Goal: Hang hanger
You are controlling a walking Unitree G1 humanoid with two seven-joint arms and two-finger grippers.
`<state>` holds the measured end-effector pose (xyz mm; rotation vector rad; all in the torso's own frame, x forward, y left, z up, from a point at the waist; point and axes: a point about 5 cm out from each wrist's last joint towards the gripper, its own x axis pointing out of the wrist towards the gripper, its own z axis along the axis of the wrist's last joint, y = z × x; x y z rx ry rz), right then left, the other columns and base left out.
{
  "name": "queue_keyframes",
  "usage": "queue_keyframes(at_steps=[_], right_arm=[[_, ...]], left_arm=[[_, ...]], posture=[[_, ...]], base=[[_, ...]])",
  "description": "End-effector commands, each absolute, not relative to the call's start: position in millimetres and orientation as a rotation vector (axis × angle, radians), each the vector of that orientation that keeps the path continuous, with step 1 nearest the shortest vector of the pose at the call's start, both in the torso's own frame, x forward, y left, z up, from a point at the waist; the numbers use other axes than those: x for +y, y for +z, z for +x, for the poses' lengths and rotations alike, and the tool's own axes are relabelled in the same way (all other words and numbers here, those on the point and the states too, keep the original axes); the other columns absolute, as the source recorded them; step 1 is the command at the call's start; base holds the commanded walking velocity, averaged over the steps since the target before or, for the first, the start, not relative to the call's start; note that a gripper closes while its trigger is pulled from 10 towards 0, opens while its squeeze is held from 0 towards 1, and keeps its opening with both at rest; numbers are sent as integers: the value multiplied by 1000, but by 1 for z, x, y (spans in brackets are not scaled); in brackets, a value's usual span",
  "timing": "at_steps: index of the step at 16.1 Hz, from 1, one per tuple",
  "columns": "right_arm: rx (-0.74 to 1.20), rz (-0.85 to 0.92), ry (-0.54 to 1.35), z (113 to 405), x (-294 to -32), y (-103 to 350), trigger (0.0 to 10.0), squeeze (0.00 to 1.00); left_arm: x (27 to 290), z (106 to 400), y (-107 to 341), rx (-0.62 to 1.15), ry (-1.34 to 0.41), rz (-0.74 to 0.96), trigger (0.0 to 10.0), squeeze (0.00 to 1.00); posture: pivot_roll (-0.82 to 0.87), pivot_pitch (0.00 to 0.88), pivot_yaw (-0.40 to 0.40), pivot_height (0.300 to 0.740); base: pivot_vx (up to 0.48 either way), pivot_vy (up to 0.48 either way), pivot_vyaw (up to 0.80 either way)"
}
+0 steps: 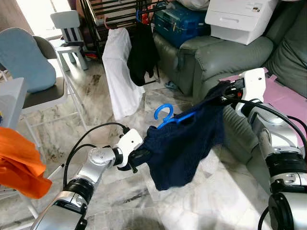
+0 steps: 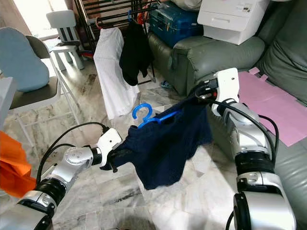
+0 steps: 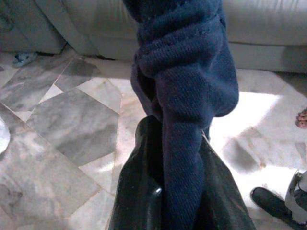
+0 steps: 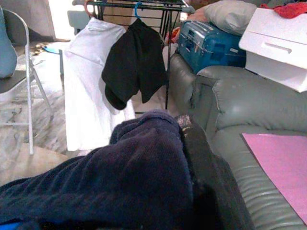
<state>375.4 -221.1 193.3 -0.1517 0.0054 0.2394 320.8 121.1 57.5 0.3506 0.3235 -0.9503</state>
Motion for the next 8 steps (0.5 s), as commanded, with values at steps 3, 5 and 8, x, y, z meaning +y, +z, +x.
queue_keyframes(at_steps=[3,5,8], right_arm=[[-54,-165,229,376,-223,207,0,0],[-54,-165,229,376,-223,207,0,0],[177,-447,177,366,-196,125,0,0]], left_arm=[[129,321,56,347,-929,361,0,0],[129,321,56,347,-929,361,0,0],[119,346,86,134,-586,343,0,0]], posture=[[-264,0,96,740],[-264,0,96,740],[-227,0,90,740]], base=[[0,0,0],[0,0,0],[0,0,0]])
